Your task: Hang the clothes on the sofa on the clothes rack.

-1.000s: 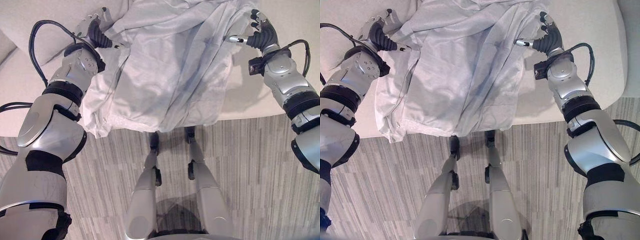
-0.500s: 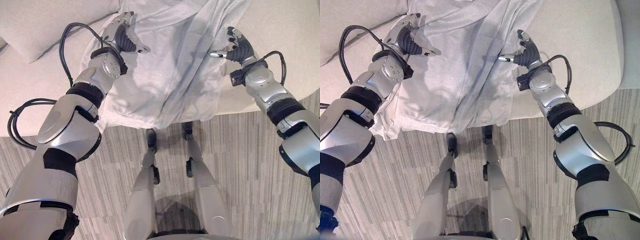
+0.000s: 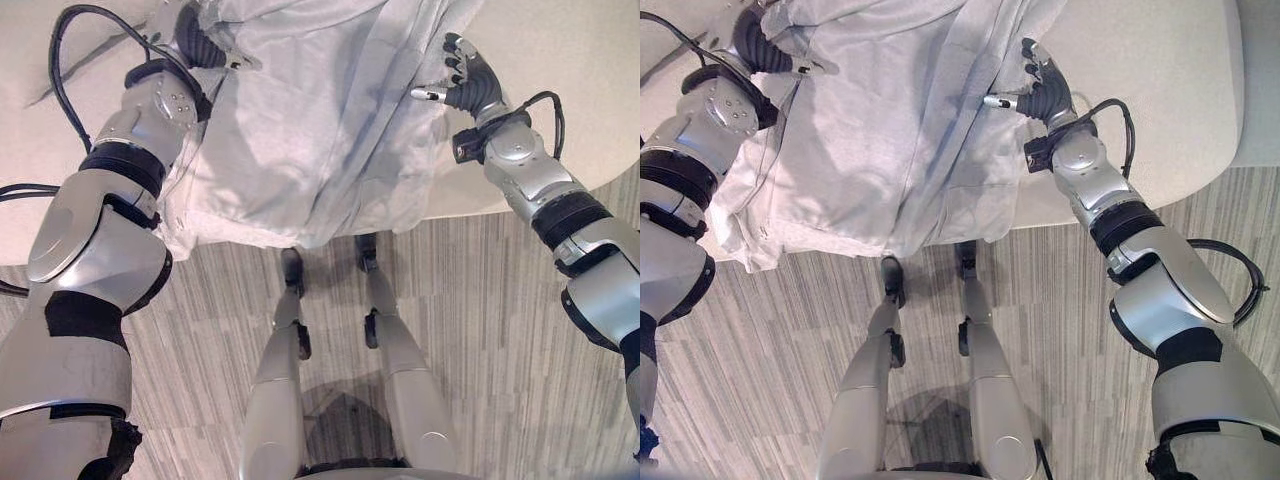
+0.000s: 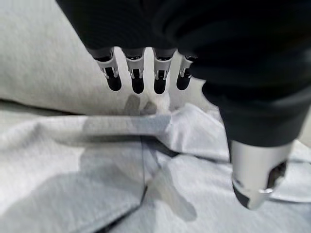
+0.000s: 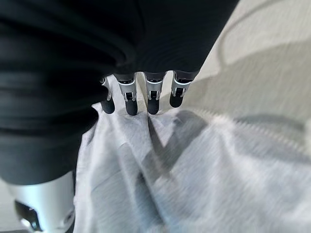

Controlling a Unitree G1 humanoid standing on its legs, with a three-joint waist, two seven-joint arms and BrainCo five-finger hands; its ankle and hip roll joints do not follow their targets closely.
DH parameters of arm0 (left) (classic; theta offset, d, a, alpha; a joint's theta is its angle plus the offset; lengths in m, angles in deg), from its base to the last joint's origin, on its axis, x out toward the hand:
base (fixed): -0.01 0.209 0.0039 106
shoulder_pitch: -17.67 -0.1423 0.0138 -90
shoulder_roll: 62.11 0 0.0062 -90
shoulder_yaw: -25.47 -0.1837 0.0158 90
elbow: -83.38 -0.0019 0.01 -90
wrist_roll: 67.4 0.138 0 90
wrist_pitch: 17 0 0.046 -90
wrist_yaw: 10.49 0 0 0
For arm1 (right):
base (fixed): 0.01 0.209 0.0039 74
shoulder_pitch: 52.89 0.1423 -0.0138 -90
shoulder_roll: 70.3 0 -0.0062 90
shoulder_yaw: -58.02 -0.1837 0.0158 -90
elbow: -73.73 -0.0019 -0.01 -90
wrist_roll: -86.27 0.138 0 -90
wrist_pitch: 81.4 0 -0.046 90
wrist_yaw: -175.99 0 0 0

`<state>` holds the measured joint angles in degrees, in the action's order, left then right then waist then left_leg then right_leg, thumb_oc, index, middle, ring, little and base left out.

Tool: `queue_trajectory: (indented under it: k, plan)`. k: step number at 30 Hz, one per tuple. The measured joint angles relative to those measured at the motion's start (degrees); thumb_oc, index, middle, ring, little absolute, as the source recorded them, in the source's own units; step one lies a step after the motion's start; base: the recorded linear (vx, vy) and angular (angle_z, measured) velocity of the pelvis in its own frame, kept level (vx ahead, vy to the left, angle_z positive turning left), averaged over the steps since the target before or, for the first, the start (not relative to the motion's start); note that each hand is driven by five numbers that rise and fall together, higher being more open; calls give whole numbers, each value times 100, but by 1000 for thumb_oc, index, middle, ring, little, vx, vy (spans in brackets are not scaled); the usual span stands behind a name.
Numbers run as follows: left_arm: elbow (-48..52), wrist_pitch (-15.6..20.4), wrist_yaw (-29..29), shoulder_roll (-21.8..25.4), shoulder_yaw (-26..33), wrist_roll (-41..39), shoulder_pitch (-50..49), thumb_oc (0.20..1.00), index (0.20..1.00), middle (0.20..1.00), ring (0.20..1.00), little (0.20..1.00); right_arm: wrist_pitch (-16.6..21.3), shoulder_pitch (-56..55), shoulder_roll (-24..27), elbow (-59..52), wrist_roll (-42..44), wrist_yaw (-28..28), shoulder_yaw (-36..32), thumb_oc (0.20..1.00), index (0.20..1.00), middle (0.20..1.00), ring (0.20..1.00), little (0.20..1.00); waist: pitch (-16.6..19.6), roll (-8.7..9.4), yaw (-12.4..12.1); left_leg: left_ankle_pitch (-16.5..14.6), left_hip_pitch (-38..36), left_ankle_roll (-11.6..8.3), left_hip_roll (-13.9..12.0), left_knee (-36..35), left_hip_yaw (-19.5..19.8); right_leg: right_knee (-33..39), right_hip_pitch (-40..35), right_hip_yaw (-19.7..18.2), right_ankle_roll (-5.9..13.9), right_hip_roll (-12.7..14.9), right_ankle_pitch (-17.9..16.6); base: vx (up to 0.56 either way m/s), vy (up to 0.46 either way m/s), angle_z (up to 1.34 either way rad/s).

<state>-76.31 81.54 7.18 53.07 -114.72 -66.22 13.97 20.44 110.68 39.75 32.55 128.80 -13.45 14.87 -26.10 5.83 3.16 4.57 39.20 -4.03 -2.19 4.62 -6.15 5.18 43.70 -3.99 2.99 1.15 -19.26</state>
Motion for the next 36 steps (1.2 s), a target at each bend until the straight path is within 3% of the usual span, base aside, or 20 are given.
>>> queue_trajectory:
  k: [5, 13, 19, 26, 27, 28, 29, 30, 32, 33, 36]
  plan:
    - [11, 5, 88, 12, -175, 0, 210, 1000, 1000, 1000, 1000, 1000, 103, 13, 245, -154, 82, -5, 54, 1000, 1000, 1000, 1000, 1000, 8, 91, 7, -102, 450, -27, -32, 379, 112, 0, 228, 97, 8, -8, -40, -8, 2, 8]
    - [-40, -1, 180, 1, -396, 1, 253, 1000, 1000, 1000, 1000, 1000, 99, 408, 188, 224, 44, -13, 684, 1000, 1000, 1000, 1000, 1000, -3, 164, 26, -256, 810, -37, -70, 764, 228, 0, 368, 162, -18, -37, -71, -6, 7, 3]
    - [-152, -57, 230, -43, -700, 206, 277, 1000, 1000, 1000, 1000, 1000, 92, 474, 92, 415, -169, -29, 726, 1000, 1000, 1000, 1000, 1000, -2, 167, 68, -363, 918, -5, -70, 965, 229, 0, 375, 163, -18, -30, -71, 0, 0, 0]
    - [-276, -96, 235, 1, -907, 235, 563, 1000, 1000, 1000, 1000, 1000, 127, 742, 94, 468, -209, -32, 900, 1000, 1000, 1000, 1000, 1000, 85, 306, 203, -476, 1368, 11, -81, 1290, 225, 0, 687, 163, -11, -32, -129, -2, 2, -1]
    - [-284, -97, 234, 1, -943, 235, 563, 1000, 1000, 1000, 1000, 1000, 116, 771, 96, 468, -209, -23, 902, 831, 831, 831, 831, 831, 83, 311, 217, -479, 1377, 12, -80, 1300, 225, 0, 695, 159, -9, -30, -134, 0, 0, 0]
    - [-292, -97, 228, 0, -1016, 238, 564, 1000, 1000, 1000, 1000, 1000, 110, 782, 100, 466, -209, 8, 922, 464, 464, 464, 464, 464, 83, 312, 225, -485, 1378, 13, -80, 1310, 222, 0, 695, 158, -9, -29, -135, 0, 0, 0]
    - [-298, -96, 212, 10, -1069, 252, 573, 1000, 1000, 1000, 1000, 1000, 116, 843, 158, 438, -208, 35, 1170, 200, 200, 200, 200, 200, 85, 315, 223, -500, 1385, 14, -87, 1339, 219, 0, 694, 156, -8, -35, -134, -2, 6, -4]
    - [-311, -97, 205, 14, -1066, 264, 579, 871, 871, 871, 871, 871, 109, 912, 209, 434, -207, 37, 1295, 200, 200, 200, 200, 200, 89, 320, 224, -514, 1397, 8, -95, 1362, 216, 0, 696, 152, -8, -42, -134, 0, 0, 0]
    - [-329, -95, 187, 4, -1081, 299, 590, 363, 363, 363, 363, 363, 0, 983, 378, 309, -200, 139, 1396, 200, 200, 200, 200, 200, 92, 325, 219, -514, 1402, 8, -102, 1364, 219, 0, 700, 152, -9, -48, -135, 0, 0, 0]
    - [-328, -94, 219, 13, -1095, 396, 595, 200, 200, 200, 200, 200, -23, 981, 453, 190, -201, 237, 1470, 200, 200, 200, 200, 200, 93, 327, 218, -515, 1402, 7, -107, 1363, 221, 0, 700, 152, -9, -53, -135, 0, 0, 0]
    - [-282, -96, 244, 84, -1062, 465, 770, 200, 200, 200, 200, 200, -82, 848, 691, -517, -197, 408, 1575, 200, 200, 200, 200, 200, 94, 328, 203, -516, 1435, 6, -108, 1359, 198, 0, 746, 124, -15, -54, -141, 0, 0, 0]
